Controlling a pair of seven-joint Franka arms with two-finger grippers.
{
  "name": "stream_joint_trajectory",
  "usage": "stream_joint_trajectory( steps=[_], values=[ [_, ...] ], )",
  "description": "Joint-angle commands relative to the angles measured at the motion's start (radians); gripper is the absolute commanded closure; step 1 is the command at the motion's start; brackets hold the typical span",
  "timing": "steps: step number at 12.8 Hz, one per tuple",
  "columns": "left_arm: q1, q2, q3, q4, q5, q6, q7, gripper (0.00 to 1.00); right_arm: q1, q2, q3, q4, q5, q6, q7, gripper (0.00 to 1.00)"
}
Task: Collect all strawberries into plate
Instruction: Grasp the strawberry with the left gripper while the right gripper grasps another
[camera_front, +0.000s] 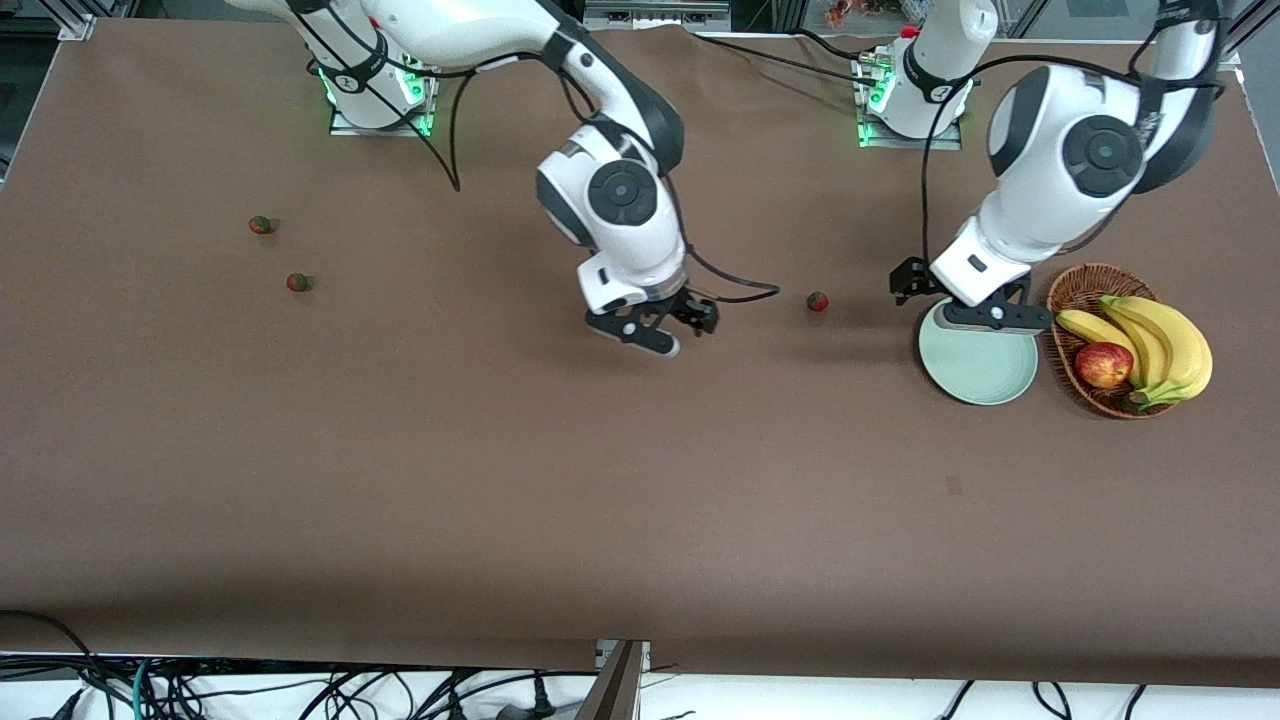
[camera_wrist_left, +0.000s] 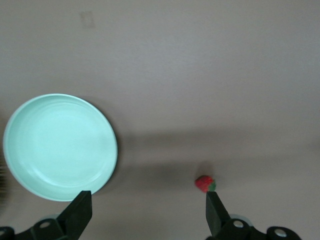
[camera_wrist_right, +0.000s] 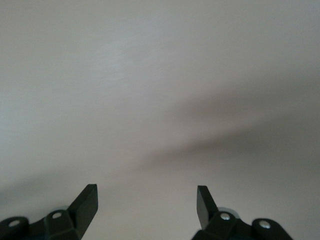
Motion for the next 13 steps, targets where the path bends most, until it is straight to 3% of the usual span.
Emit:
stream_joint_trajectory(
  steps=[1,5,8,10,13],
  values=[
    [0.003,-0.011,-0.067,-0.121,-0.004,0.154,-0.105,0.0,-0.051,-0.165,-0.061,-0.198,0.01,-0.089,-0.259,0.11],
    [0.002,0.075,-0.138,-0.224,-0.001,0.391,-0.207,0.0,-0.054,-0.413,-0.312,-0.612,0.01,-0.037,-0.73,0.1],
    [-0.002,0.145,-0.153,-0.273,0.006,0.515,-0.23,0.0,-0.052,-0.524,-0.499,-0.919,0.01,0.157,-0.996,0.1],
    [-0.009,0.193,-0.152,-0.302,0.049,0.592,-0.277,0.0,-0.052,-0.561,-0.582,-1.038,0.009,0.224,-1.067,0.1],
    [-0.011,0.243,-0.152,-0.301,0.188,0.595,-0.423,0.0,-0.054,-0.549,-0.714,-1.116,0.009,0.297,-1.241,0.1]
  ],
)
